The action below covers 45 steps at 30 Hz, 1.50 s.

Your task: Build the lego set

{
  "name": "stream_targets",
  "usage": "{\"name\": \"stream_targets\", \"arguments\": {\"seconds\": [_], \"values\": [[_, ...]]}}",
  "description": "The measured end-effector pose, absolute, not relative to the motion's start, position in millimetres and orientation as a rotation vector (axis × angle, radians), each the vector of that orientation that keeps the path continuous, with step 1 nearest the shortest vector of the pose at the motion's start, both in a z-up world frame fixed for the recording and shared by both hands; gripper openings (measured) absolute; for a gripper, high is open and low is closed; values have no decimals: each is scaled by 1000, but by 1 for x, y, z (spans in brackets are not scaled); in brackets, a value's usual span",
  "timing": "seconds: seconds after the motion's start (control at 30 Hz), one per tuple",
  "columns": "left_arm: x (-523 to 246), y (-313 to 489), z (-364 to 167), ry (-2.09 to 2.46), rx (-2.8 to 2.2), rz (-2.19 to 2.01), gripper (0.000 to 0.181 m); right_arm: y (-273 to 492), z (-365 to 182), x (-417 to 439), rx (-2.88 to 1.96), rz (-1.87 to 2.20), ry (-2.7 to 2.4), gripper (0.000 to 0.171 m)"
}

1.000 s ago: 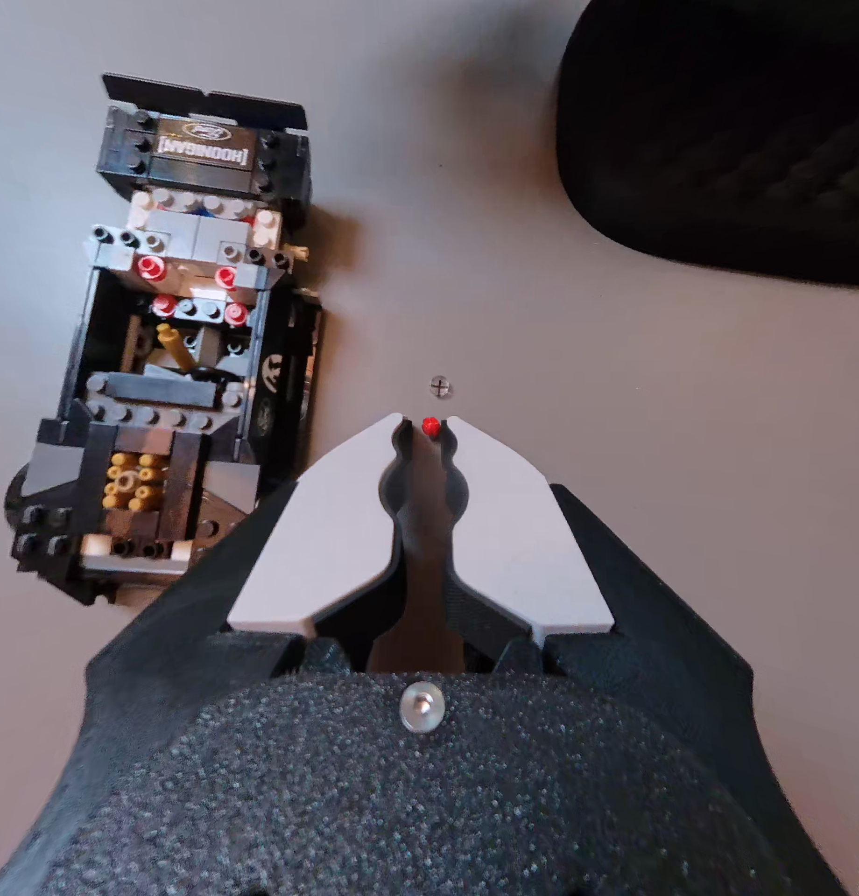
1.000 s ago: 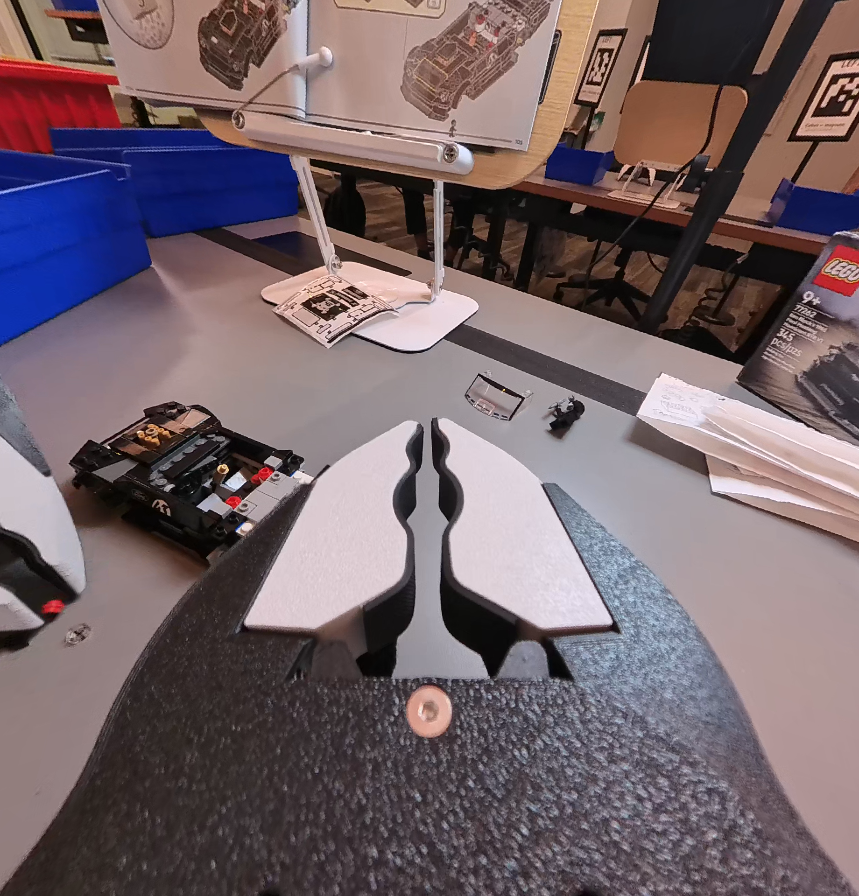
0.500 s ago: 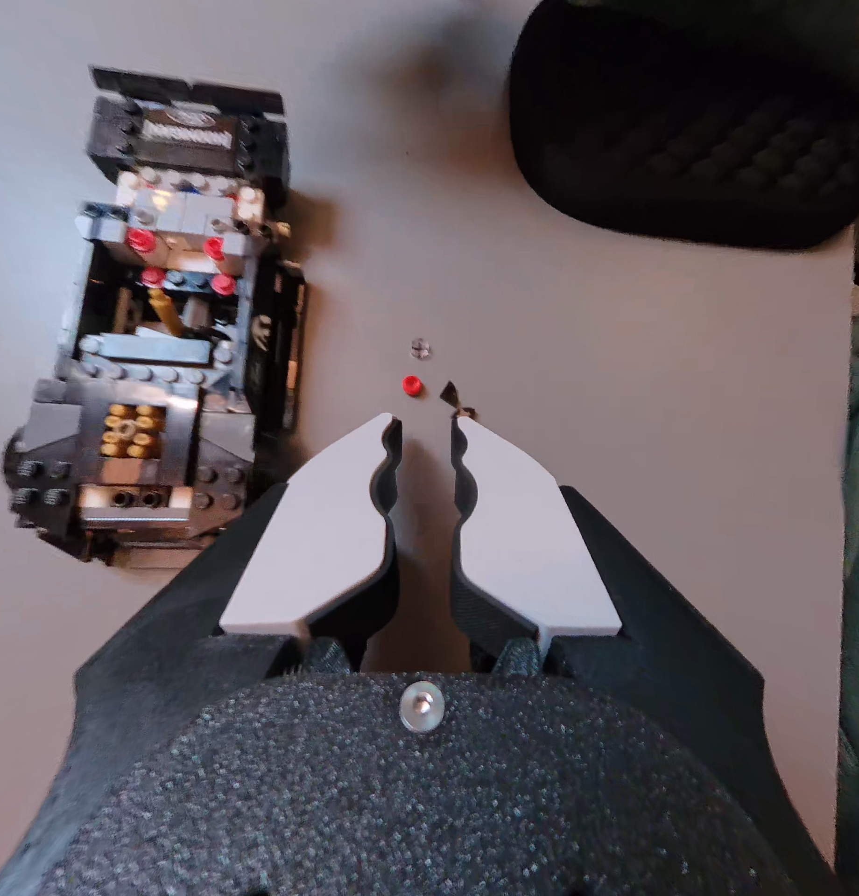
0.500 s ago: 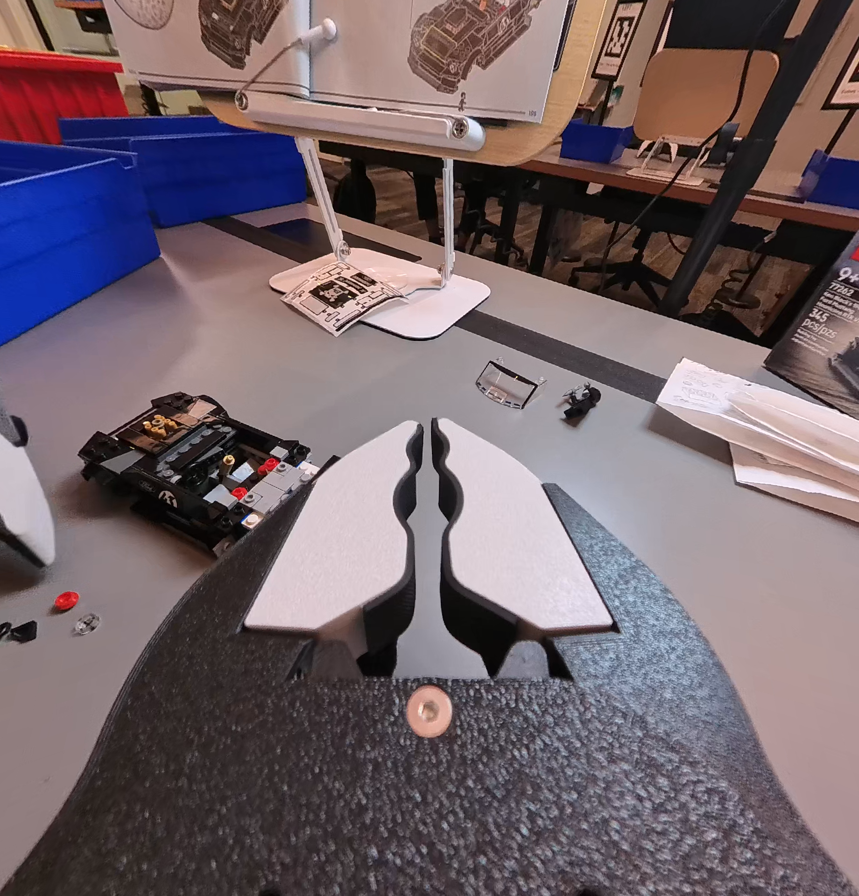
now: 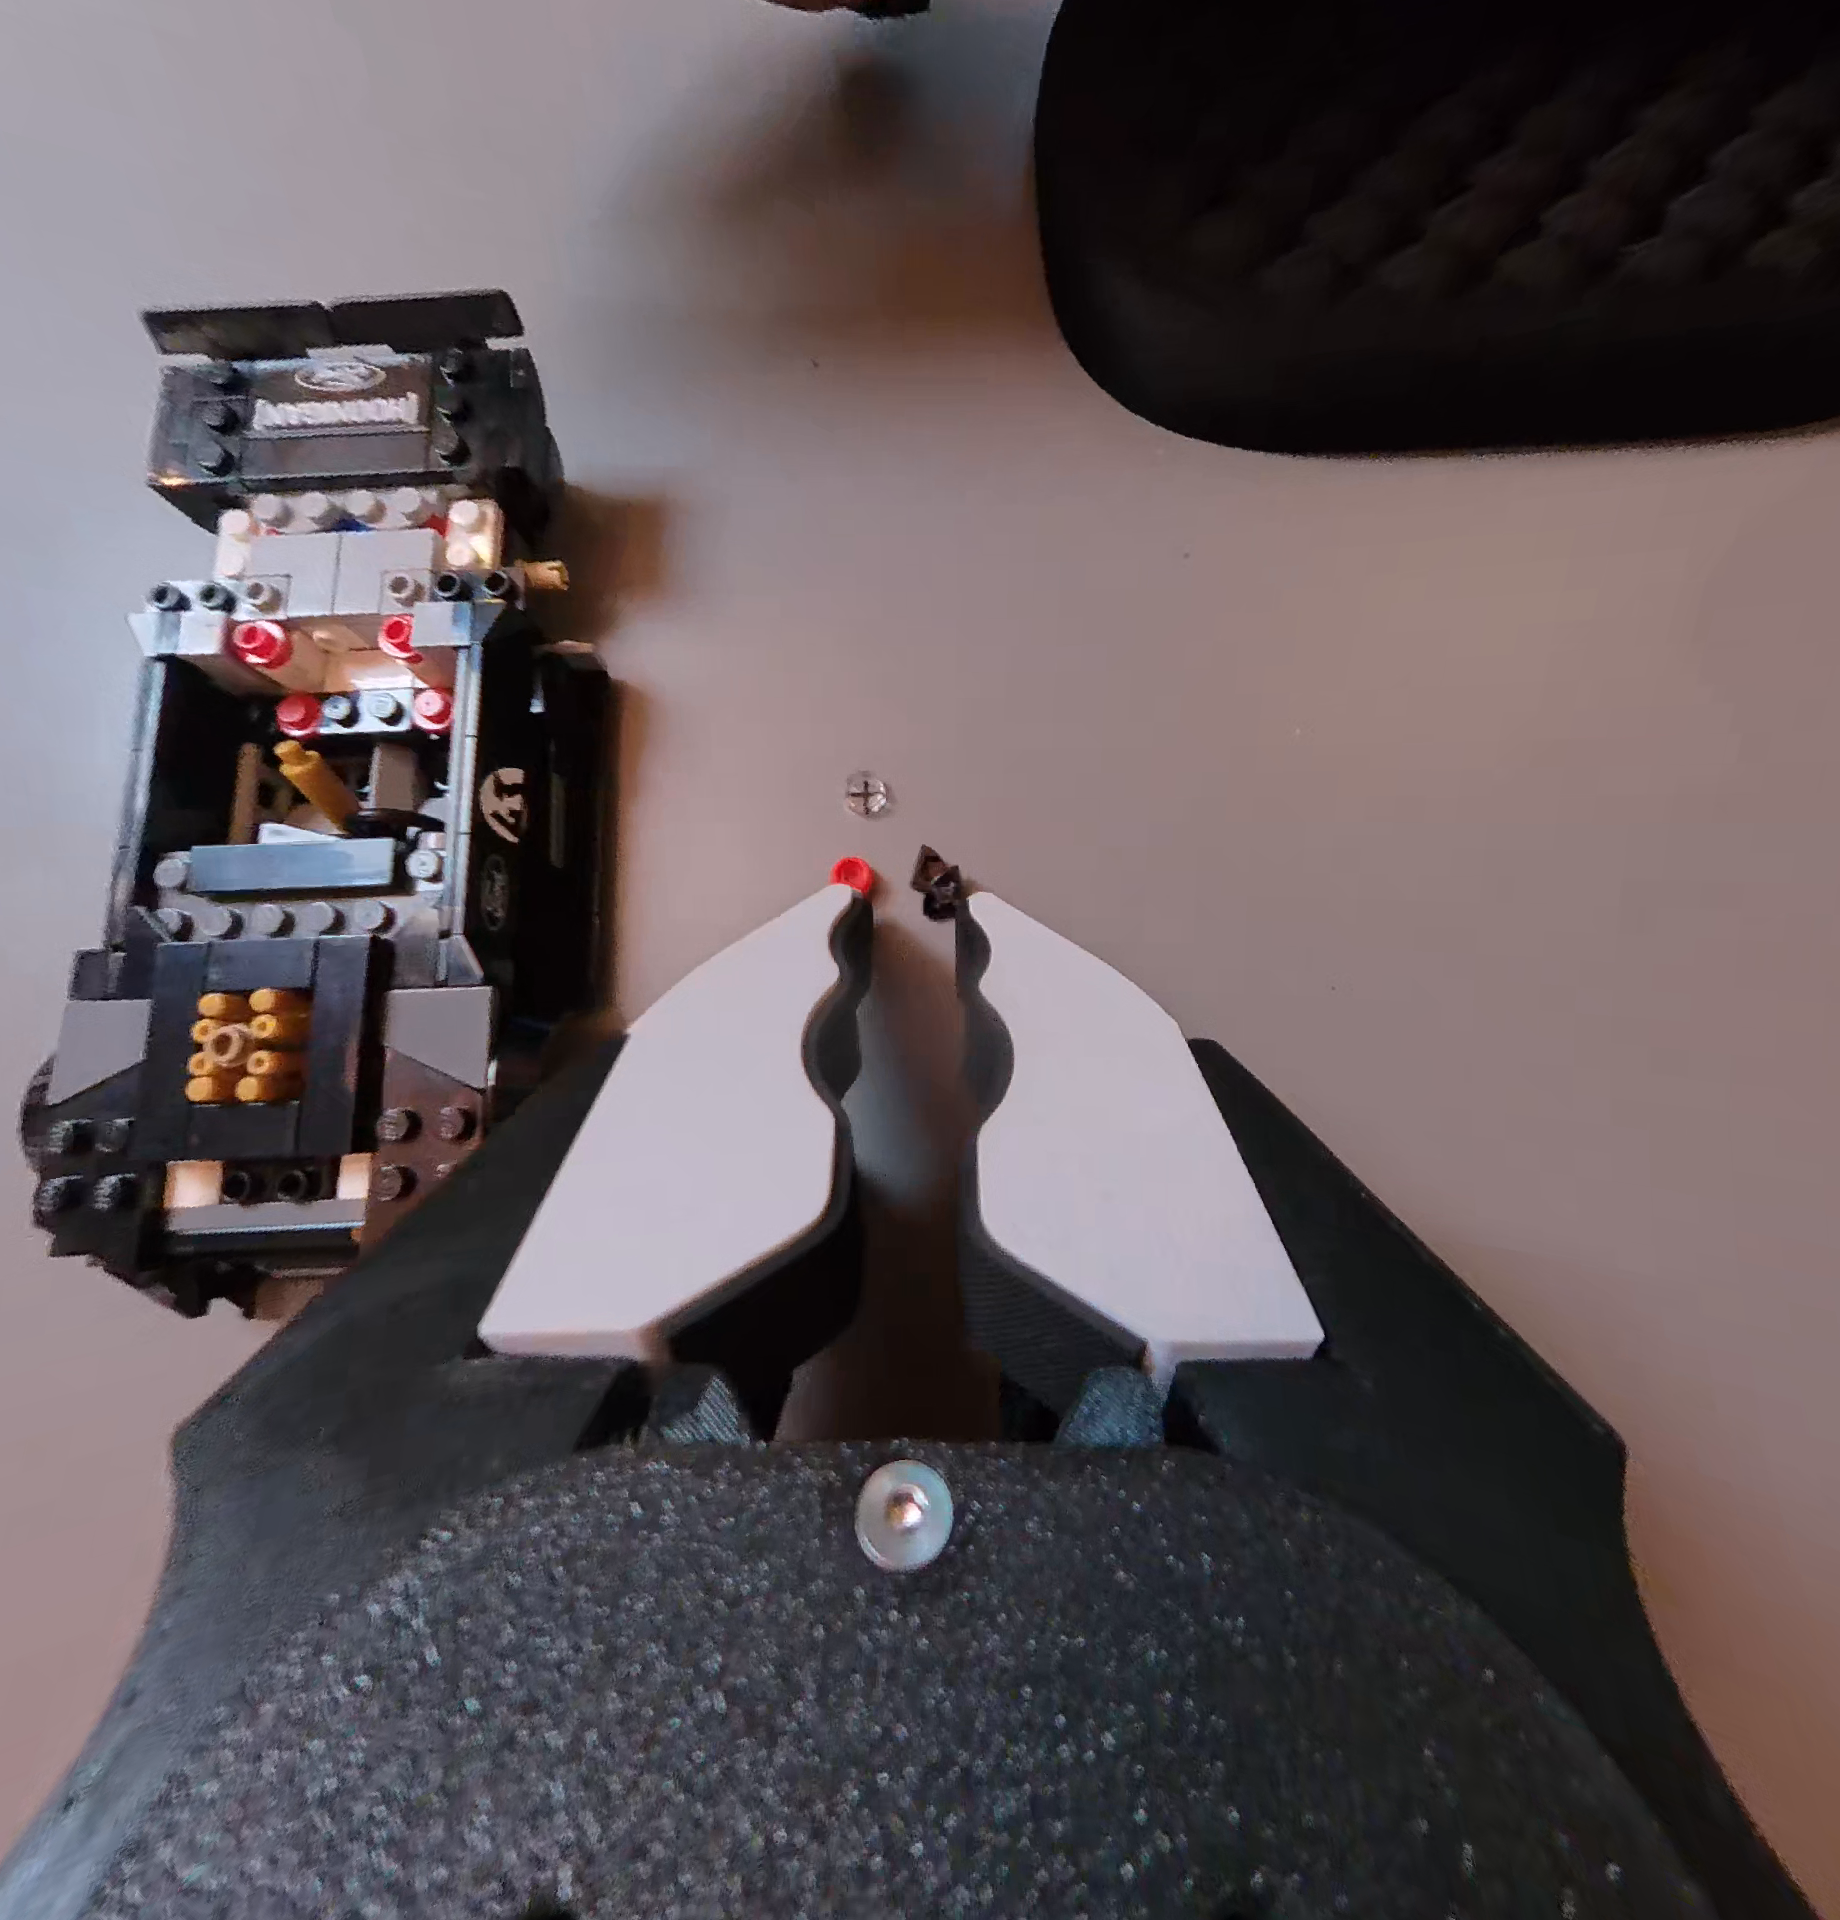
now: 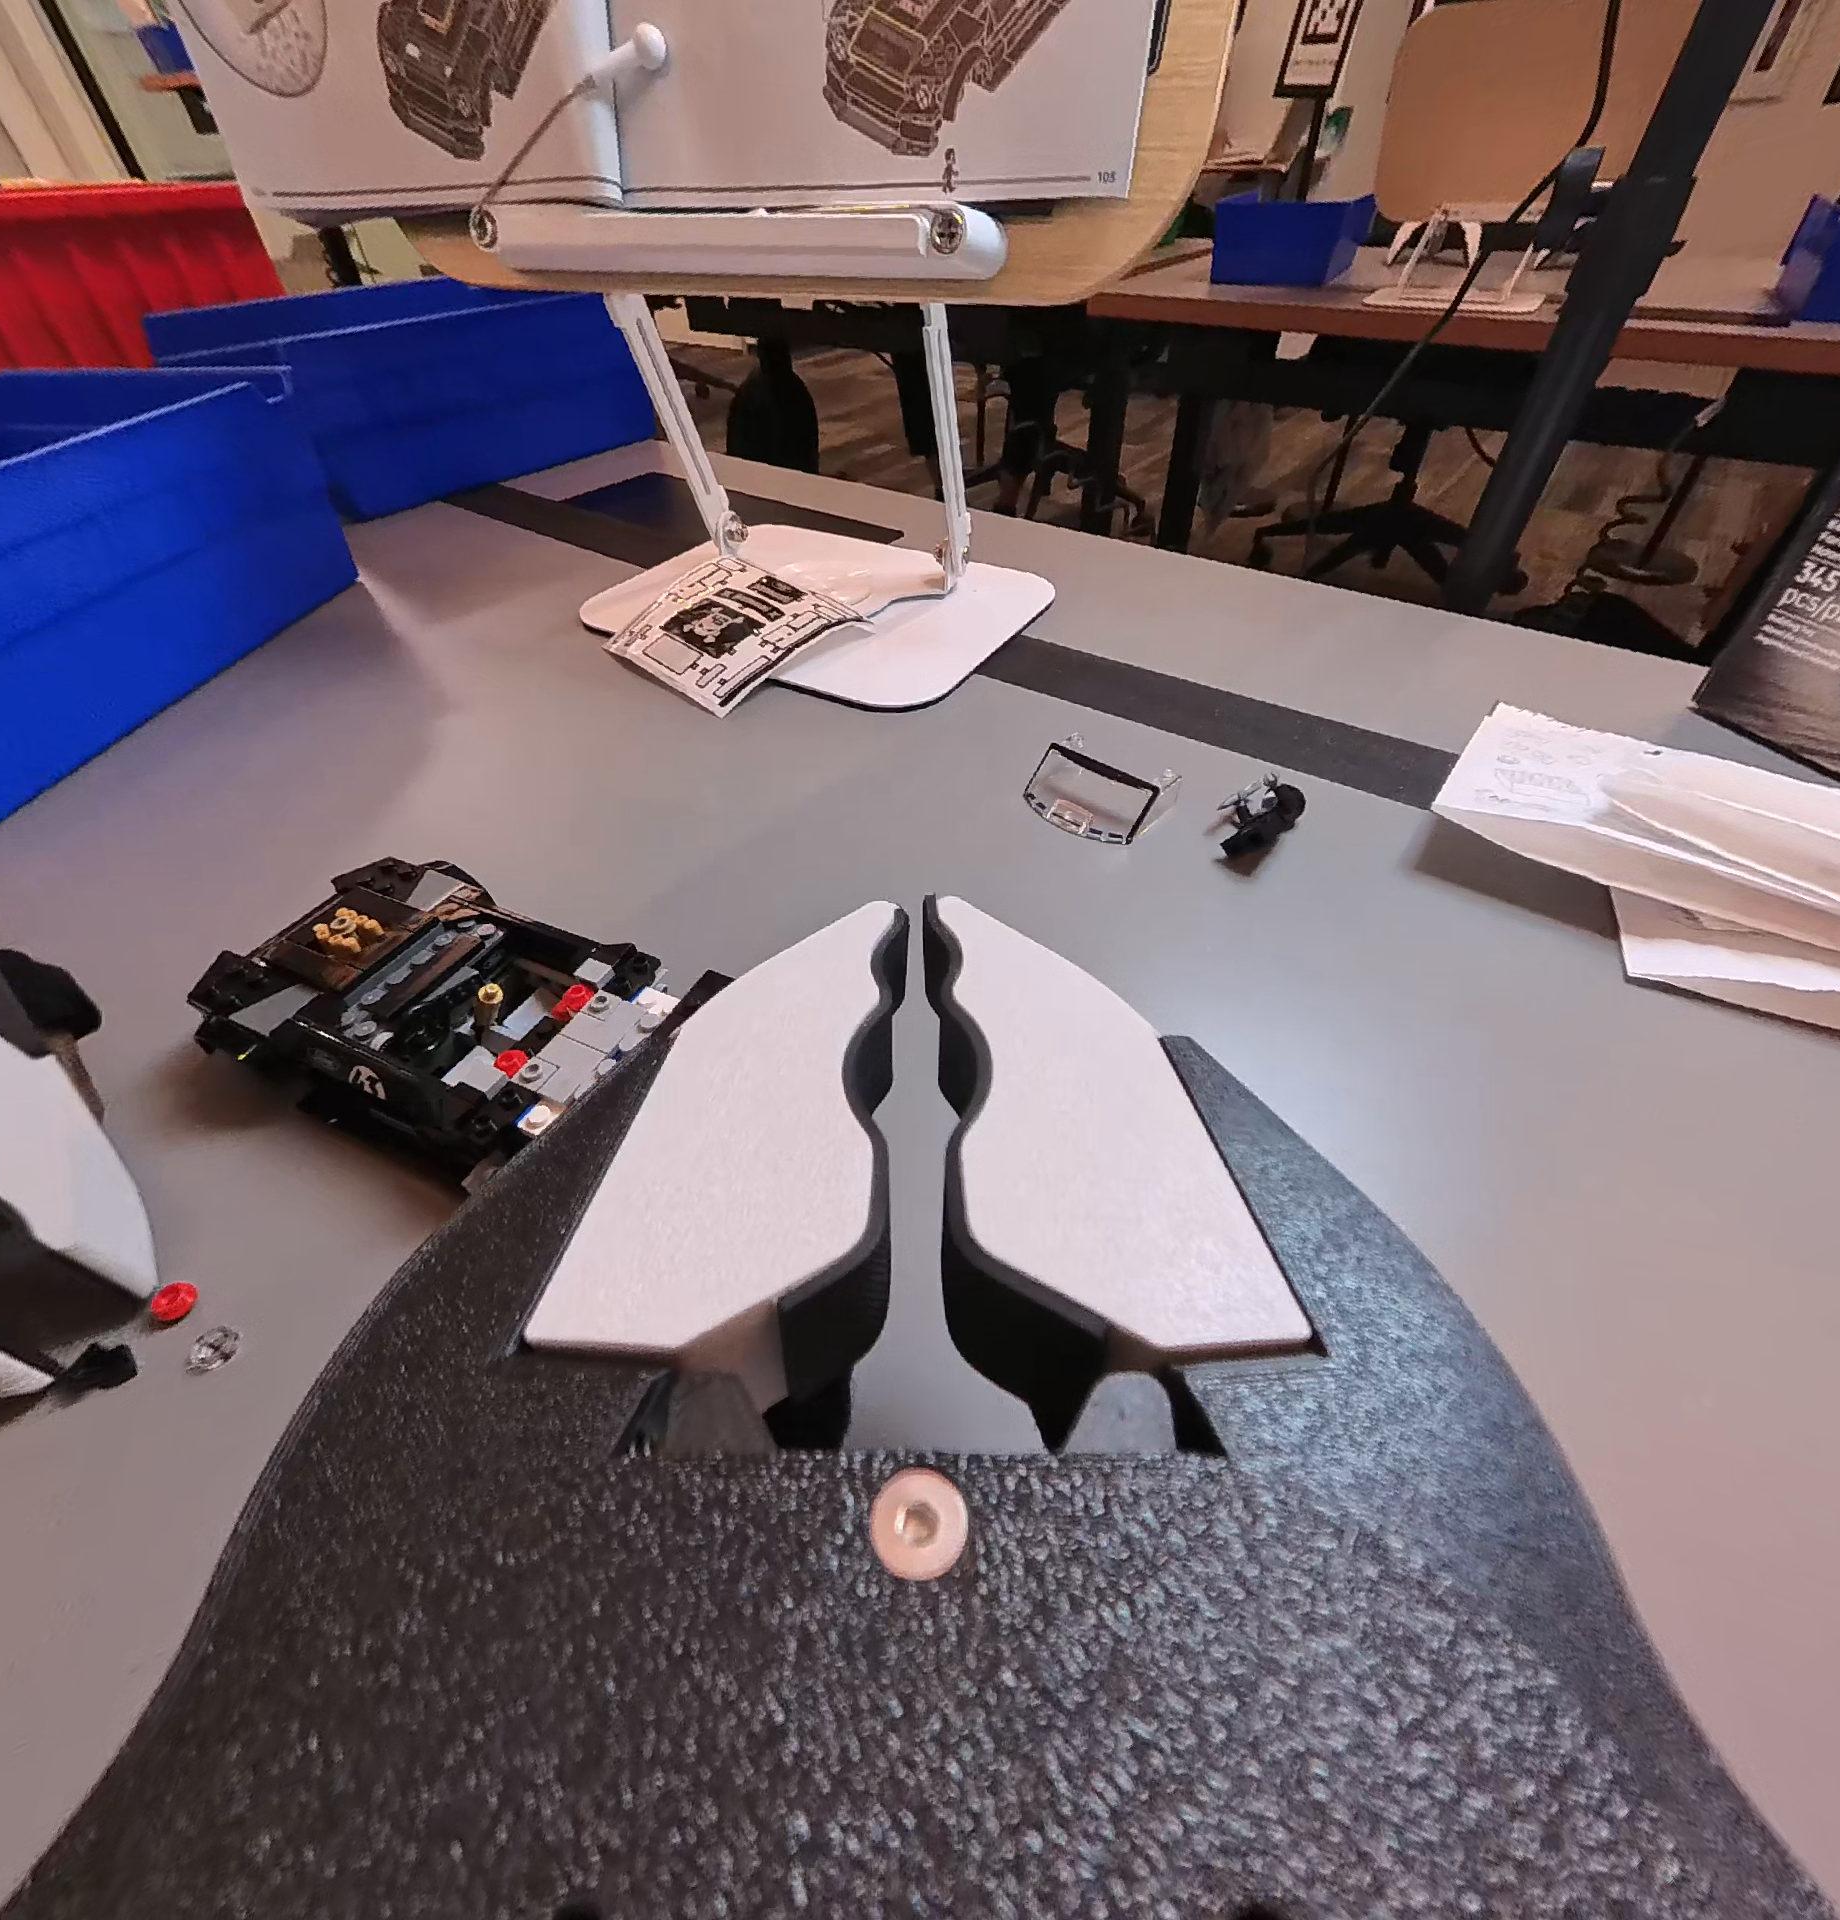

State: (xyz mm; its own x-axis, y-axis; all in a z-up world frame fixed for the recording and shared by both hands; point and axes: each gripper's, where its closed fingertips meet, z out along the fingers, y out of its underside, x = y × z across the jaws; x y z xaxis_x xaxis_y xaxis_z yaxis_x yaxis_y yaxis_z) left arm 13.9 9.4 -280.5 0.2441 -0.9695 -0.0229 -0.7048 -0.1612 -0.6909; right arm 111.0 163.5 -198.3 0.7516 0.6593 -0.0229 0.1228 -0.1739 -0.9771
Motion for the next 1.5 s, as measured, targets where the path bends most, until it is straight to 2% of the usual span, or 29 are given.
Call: {"name": "stream_targets", "arguments": {"seconds": [0.2,0.33,0.47,0.6,0.77,0.9,1.03,1.2,1.5], "values": [[5,24,-249,1347,-1872,-654,17,160,-195,107,-1680,513,-665,3],[-20,52,-205,1108,-1767,-585,17,157,-192,104,-1651,503,-691,3],[-78,69,-153,841,-1682,-373,20,154,-190,102,-1630,493,-711,3],[-147,47,-124,710,-1681,-148,23,156,-193,103,-1644,498,-706,3],[-228,18,-145,646,-1896,-4,36,159,-196,107,-1665,519,-677,3],[-258,-9,-201,779,-2173,36,54,162,-196,111,-1673,510,-656,3],[-274,-7,-234,850,-2265,186,46,163,-198,117,-1684,493,-640,2],[-273,-3,-249,925,-2296,182,26,164,-198,126,-1692,479,-607,1],[-279,21,-248,927,-2235,276,25,163,-200,129,-1707,487,-600,1]]}}
